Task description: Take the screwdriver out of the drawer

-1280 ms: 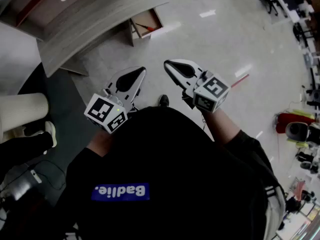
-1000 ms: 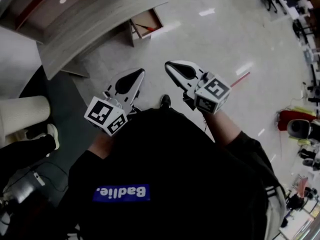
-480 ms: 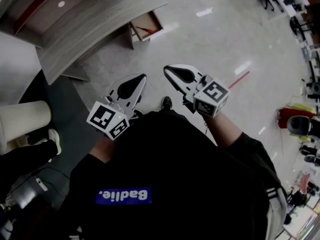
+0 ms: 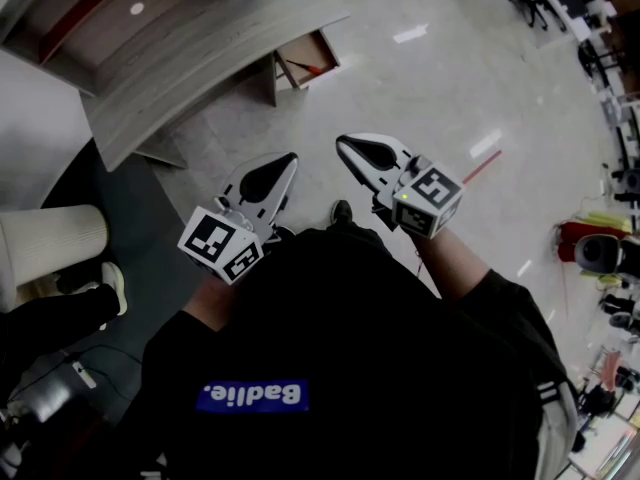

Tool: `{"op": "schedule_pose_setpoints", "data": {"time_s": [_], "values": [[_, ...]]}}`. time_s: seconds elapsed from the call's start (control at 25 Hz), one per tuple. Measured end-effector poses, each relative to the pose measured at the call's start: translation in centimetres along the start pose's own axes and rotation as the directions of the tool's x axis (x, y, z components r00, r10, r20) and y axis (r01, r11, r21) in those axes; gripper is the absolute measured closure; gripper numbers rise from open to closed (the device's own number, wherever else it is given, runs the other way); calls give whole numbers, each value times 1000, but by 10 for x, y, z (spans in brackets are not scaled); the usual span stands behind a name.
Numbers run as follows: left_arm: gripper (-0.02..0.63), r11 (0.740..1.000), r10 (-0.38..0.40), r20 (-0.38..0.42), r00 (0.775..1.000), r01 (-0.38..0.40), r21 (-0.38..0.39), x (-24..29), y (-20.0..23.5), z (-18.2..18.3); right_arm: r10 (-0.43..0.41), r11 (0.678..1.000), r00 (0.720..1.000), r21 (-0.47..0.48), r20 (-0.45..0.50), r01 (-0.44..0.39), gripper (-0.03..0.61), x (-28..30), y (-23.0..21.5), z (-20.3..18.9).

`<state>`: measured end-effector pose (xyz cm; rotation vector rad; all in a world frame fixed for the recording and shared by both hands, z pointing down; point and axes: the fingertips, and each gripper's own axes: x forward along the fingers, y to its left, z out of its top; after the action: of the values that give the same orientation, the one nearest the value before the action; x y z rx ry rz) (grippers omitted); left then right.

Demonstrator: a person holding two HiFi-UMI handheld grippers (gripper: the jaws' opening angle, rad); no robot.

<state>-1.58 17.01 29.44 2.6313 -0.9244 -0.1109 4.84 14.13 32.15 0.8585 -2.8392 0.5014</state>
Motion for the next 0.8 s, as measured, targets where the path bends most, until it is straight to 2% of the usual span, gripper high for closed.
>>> {"op": "schedule_pose_setpoints", "data": {"time_s": [0.36,0.6,0.8], "values": [[612,1000,6,2,1000,-6,-6,-14,16,-1,-2,1000,1000,-6,-17,2,548,20,3,-3],[612,998,56,7,998,-56,-5,-2,42,8,17,1000,999,-9,-31,-17,548,41,-27,2],[612,993,115,0,993,-115,-11,25,72,15,63,997,996,-30,-56,-65,548,63,-66,3]]}}
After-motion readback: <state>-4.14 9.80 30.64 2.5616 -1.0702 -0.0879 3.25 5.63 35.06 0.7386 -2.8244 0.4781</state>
